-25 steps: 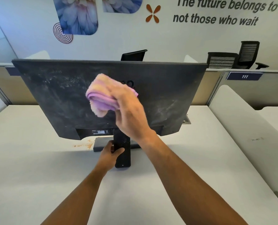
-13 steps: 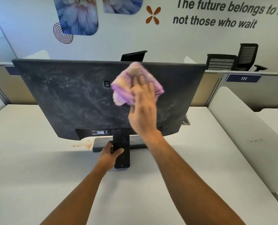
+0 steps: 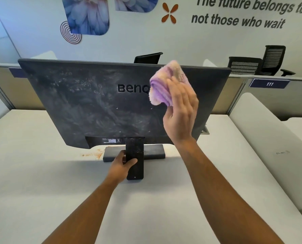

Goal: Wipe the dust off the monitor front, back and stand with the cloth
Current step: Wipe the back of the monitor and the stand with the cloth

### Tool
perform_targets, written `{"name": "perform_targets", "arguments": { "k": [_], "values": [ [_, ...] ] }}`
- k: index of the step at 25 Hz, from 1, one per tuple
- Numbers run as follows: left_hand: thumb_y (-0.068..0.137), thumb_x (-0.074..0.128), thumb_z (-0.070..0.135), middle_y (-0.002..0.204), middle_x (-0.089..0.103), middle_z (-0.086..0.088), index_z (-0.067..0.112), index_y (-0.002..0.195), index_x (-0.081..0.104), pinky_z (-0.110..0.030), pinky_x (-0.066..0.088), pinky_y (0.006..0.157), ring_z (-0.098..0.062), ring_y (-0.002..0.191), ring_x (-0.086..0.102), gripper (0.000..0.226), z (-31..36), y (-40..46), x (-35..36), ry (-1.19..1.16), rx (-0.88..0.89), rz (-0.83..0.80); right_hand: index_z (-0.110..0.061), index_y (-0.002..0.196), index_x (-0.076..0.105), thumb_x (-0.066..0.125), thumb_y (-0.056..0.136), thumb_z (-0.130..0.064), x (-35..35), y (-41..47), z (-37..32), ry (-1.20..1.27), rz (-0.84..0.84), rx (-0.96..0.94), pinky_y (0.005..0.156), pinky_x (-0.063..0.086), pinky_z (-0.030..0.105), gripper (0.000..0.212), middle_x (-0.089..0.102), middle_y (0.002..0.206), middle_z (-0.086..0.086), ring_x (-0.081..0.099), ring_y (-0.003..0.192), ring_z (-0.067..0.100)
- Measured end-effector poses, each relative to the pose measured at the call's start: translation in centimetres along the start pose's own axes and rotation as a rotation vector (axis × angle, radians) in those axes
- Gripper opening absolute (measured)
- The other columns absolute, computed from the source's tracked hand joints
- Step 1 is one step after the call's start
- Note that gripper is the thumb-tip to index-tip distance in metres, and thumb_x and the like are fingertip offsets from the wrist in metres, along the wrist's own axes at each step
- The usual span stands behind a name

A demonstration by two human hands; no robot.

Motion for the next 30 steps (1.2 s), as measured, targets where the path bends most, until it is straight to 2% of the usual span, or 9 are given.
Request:
{"name": "perform_targets", "arguments": {
  "k": [3, 6, 9, 11, 14, 17, 22, 26, 30],
  "values": [
    [0.090, 0.066, 0.034, 0.108, 0.057, 0.005, 0.028, 0.116, 0.043, -0.030, 0.051, 0.077, -0.017, 0.097, 0.055, 0.035, -0.3, 0.3, -0.1, -0.022, -0.016, 0.001, -0.014, 0.124, 0.064, 0.062, 0.090, -0.004, 2.2, -3.7, -1.4, -0.048, -0.157, -0.109, 0.100, 0.040, 0.034, 0.036, 0.066, 0.125, 0.003, 0.052, 0.119, 0.022],
    [0.089, 0.068, 0.034, 0.099, 0.060, 0.008, 0.028, 0.115, 0.045, -0.013, 0.047, 0.061, -0.005, 0.083, 0.058, 0.035, 0.1, 0.2, -0.2, -0.027, 0.030, 0.005, -0.013, 0.117, 0.068, 0.053, 0.091, -0.003, 3.7, -10.1, -2.6, -0.009, -0.375, -0.188, 0.088, 0.048, 0.039, 0.031, 0.068, 0.118, 0.003, 0.058, 0.109, 0.025],
    [0.089, 0.068, 0.034, 0.098, 0.060, 0.010, 0.030, 0.113, 0.047, -0.012, 0.043, 0.060, -0.003, 0.083, 0.057, 0.033, 0.3, 0.1, -0.2, -0.012, 0.071, 0.007, -0.010, 0.115, 0.069, 0.053, 0.093, -0.009, 2.9, -14.7, -2.8, 0.043, -0.583, -0.145, 0.082, 0.051, 0.042, 0.028, 0.069, 0.115, 0.006, 0.062, 0.103, 0.027],
    [0.089, 0.068, 0.034, 0.100, 0.059, 0.009, 0.030, 0.113, 0.046, -0.010, 0.043, 0.058, -0.003, 0.083, 0.057, 0.033, 0.3, 0.1, -0.3, -0.022, 0.054, 0.004, -0.007, 0.117, 0.068, 0.053, 0.094, -0.011, 1.3, -14.1, -2.5, 0.061, -0.501, -0.107, 0.083, 0.052, 0.041, 0.027, 0.069, 0.116, 0.008, 0.064, 0.104, 0.028],
    [0.089, 0.067, 0.035, 0.102, 0.057, 0.009, 0.030, 0.114, 0.043, -0.007, 0.043, 0.054, 0.000, 0.080, 0.055, 0.034, 0.0, 0.1, -0.2, -0.012, 0.032, 0.000, -0.008, 0.123, 0.061, 0.055, 0.098, -0.015, -1.1, -9.1, -2.5, 0.080, -0.201, -0.076, 0.091, 0.050, 0.042, 0.027, 0.066, 0.121, 0.011, 0.060, 0.113, 0.028],
    [0.091, 0.064, 0.037, 0.106, 0.052, 0.010, 0.031, 0.114, 0.039, -0.019, 0.045, 0.070, -0.010, 0.091, 0.052, 0.035, -0.1, 0.2, -0.1, 0.029, 0.002, 0.018, -0.013, 0.127, 0.056, 0.067, 0.092, -0.017, -1.0, -3.7, -2.1, 0.058, -0.015, -0.029, 0.095, 0.049, 0.044, 0.037, 0.060, 0.128, 0.006, 0.054, 0.120, 0.025],
    [0.089, 0.067, 0.037, 0.104, 0.058, 0.006, 0.028, 0.117, 0.044, -0.015, 0.047, 0.062, -0.017, 0.095, 0.058, 0.037, -0.4, 0.3, -0.1, -0.022, -0.007, 0.003, -0.011, 0.121, 0.067, 0.055, 0.094, -0.008, 3.0, -6.9, -3.2, -0.012, -0.286, -0.146, 0.094, 0.046, 0.035, 0.030, 0.067, 0.119, 0.006, 0.060, 0.108, 0.026],
    [0.089, 0.067, 0.038, 0.106, 0.057, 0.008, 0.027, 0.123, 0.045, -0.011, 0.041, 0.058, -0.013, 0.091, 0.057, 0.042, 0.0, 0.4, -0.2, 0.018, 0.033, 0.012, -0.010, 0.120, 0.067, 0.064, 0.090, -0.014, 3.4, -13.6, -3.0, 0.080, -0.565, -0.086, 0.086, 0.053, 0.041, 0.030, 0.068, 0.118, 0.007, 0.062, 0.106, 0.026],
    [0.088, 0.066, 0.042, 0.112, 0.058, 0.006, 0.026, 0.127, 0.046, -0.011, 0.041, 0.058, -0.015, 0.092, 0.056, 0.047, -0.2, 0.6, -0.2, 0.052, 0.033, 0.014, -0.006, 0.121, 0.065, 0.057, 0.096, -0.030, 2.0, -13.6, -3.3, 0.149, -0.483, -0.025, 0.091, 0.055, 0.032, 0.035, 0.068, 0.117, 0.010, 0.063, 0.105, 0.022]
  ]
}}
Point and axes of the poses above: each hand's wrist, its own y-axis towards the middle knuckle, its own x-axis out of the palm, z = x × y, the point moved 7 cm from there along y, towards the middle knuckle
